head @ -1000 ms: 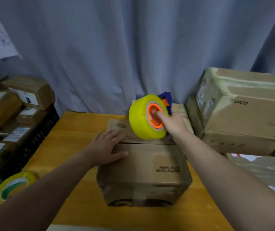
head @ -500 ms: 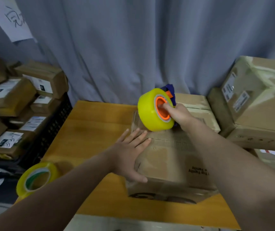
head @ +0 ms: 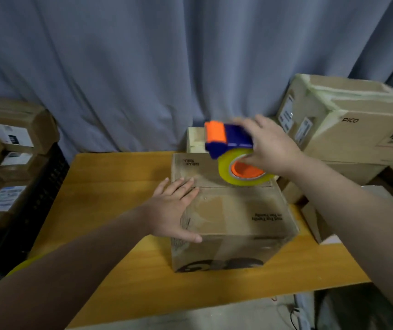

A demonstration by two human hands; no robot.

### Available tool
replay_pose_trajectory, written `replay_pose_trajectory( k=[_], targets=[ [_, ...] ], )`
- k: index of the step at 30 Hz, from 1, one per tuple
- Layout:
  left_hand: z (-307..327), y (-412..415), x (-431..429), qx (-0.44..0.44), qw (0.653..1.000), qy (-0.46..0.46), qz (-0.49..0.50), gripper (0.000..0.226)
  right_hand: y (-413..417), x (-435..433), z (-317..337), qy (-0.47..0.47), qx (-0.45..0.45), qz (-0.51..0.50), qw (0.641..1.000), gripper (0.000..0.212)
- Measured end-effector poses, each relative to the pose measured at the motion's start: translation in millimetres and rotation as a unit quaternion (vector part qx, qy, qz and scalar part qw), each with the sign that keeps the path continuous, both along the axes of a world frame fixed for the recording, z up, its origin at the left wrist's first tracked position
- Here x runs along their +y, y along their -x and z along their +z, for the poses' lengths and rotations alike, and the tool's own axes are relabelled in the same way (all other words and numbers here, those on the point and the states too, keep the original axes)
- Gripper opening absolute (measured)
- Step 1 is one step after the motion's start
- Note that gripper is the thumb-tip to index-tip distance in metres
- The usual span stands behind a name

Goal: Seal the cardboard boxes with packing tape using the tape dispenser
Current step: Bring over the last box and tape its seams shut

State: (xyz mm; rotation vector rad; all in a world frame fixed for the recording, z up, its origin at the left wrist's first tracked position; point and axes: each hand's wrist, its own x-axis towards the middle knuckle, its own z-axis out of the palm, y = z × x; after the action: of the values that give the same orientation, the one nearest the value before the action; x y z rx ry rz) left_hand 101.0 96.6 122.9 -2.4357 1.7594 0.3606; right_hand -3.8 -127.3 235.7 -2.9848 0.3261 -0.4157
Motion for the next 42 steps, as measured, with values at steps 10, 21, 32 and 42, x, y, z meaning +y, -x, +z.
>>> replay_pose_trajectory(
  k=[10, 21, 32, 42],
  targets=[
    [16, -3, -2, 0.088, 0.993, 0.042, 0.072, 0.105, 10, 1, -23, 0.075, 0.057, -0.010, 0.995, 0.078],
    [65, 6, -61, 0.643, 0.600, 0.264, 0.396, 0.089, 14, -3, -27, 0.058, 0.026, -0.005, 0.998, 0.080],
    [65, -7, -56, 0.494, 0.690, 0.358, 0.389, 0.014, 17, -18, -4, -0.043, 0.133, 0.089, 0.986, 0.088],
    [93, -41, -19, 0.342, 0.781, 0.396, 0.341, 0.030, -4, 15, 47, -0.063, 0.113, 0.138, 0.982, 0.070]
  ],
)
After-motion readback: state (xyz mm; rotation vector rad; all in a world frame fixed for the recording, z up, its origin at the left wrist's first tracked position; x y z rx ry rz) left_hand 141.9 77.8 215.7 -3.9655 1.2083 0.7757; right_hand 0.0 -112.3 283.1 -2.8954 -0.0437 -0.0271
